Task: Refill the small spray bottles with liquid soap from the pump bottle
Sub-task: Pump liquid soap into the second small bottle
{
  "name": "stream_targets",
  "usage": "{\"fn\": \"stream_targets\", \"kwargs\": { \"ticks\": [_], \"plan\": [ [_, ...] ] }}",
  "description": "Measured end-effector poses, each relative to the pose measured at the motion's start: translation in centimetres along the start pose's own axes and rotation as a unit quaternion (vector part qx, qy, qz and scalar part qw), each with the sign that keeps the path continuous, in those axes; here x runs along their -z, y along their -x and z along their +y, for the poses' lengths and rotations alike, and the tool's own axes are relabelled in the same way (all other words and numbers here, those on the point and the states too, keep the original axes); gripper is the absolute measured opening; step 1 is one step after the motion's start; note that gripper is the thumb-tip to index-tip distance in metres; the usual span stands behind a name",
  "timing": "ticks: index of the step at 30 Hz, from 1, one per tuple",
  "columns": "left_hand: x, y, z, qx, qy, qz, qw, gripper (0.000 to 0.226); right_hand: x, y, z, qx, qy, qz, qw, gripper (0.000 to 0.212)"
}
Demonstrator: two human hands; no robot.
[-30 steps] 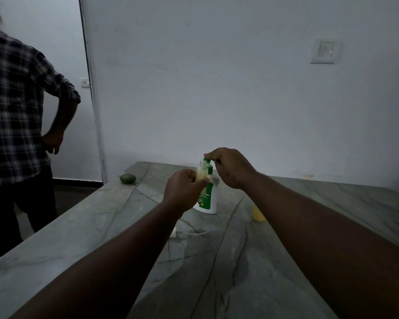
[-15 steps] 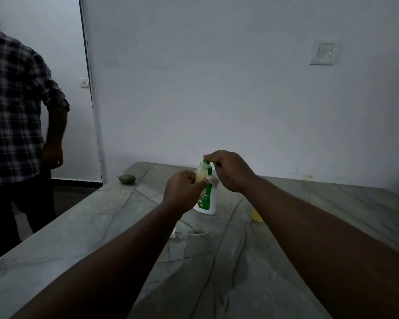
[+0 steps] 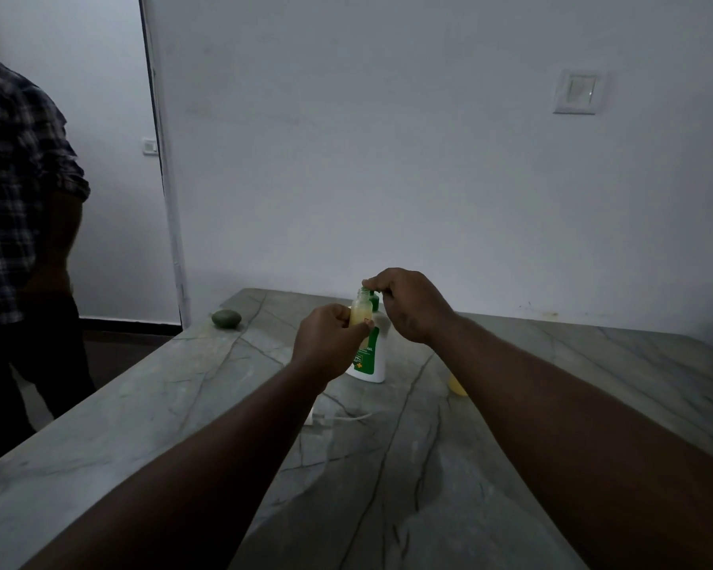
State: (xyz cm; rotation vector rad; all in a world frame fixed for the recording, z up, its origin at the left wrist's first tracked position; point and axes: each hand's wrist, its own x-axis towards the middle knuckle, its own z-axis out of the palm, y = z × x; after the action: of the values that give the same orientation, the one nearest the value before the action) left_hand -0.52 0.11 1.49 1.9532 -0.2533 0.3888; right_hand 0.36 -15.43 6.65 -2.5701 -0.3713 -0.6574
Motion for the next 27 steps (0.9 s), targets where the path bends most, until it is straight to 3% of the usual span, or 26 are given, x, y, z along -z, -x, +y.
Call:
{"fn": "stream_targets", "kwargs": {
  "ticks": [22, 24, 27],
  "plan": [
    [0.3, 0.2, -1.5, 0.020, 0.032, -0.005, 0.999, 0.019, -0.1, 0.3, 0.6, 0.018, -0.050, 0.024, 0.998, 0.048],
    [0.4, 0.5, -1.6, 0.021, 0.038, -0.009, 0.999, 0.017, -0.4, 0.8, 0.4, 0.034, -0.049, 0.054, 0.997, 0.047],
    [0.9, 1.1, -1.4, 0.026, 0.049, -0.012, 0.998, 0.018, -1.3, 2.6, -0.4, 0.061, 0.002, 0.179, 0.982, 0.034]
  ]
}}
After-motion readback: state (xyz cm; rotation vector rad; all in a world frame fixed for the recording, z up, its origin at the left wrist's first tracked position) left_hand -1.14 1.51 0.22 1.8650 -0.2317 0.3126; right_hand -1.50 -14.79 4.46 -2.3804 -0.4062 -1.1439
